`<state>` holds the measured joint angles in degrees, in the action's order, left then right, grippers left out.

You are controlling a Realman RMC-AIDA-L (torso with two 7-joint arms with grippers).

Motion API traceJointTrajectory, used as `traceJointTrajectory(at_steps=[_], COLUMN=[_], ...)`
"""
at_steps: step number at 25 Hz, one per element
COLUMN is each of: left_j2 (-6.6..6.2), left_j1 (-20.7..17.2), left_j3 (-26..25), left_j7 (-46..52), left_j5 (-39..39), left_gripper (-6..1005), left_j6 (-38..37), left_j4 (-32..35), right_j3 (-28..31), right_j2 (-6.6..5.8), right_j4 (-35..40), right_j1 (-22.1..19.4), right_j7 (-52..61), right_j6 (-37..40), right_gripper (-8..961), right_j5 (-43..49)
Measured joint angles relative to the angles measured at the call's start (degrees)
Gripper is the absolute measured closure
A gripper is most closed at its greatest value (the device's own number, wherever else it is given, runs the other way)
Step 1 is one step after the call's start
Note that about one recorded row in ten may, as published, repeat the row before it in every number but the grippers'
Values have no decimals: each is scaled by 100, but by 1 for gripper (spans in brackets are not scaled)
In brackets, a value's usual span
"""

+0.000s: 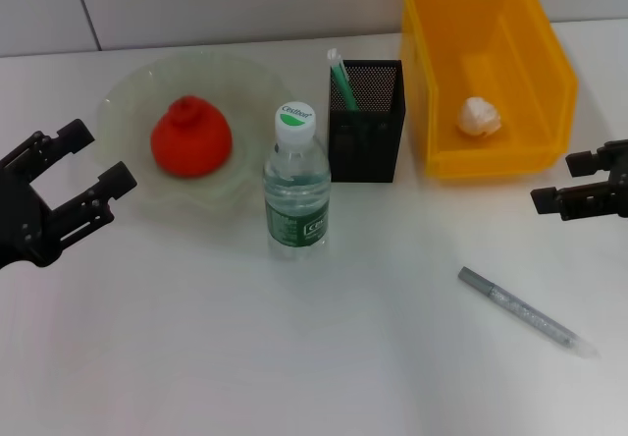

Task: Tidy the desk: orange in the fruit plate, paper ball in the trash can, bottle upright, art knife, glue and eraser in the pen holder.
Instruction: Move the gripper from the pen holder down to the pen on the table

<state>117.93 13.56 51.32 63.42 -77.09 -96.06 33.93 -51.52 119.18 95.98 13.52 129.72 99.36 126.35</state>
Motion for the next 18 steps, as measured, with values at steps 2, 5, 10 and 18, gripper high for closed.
traceJointTrajectory(at_steps=[2, 5, 10, 18], left_j2=[0, -1, 2, 5], left_j1=[-8, -27, -44, -46], left_j3=[0, 0, 37, 94], left_j7=[-18, -59, -129, -222], left_j5=[-2, -4, -9, -50], left_gripper=[215, 214, 214, 215], left_j6=[-7, -22, -49, -75], left_j4=[4, 6, 9, 9], right_j3=[-21, -281, -1191, -1740], right_j2=[4, 7, 1, -4], right_j4=[40, 160, 636, 817], right_j1=[220, 500, 740, 1338], right_j7=[230, 639, 1205, 1820], right_j6=[202, 392, 492, 1038], right_gripper=[190, 190, 191, 192], right_j5=[245, 701, 1583, 2198])
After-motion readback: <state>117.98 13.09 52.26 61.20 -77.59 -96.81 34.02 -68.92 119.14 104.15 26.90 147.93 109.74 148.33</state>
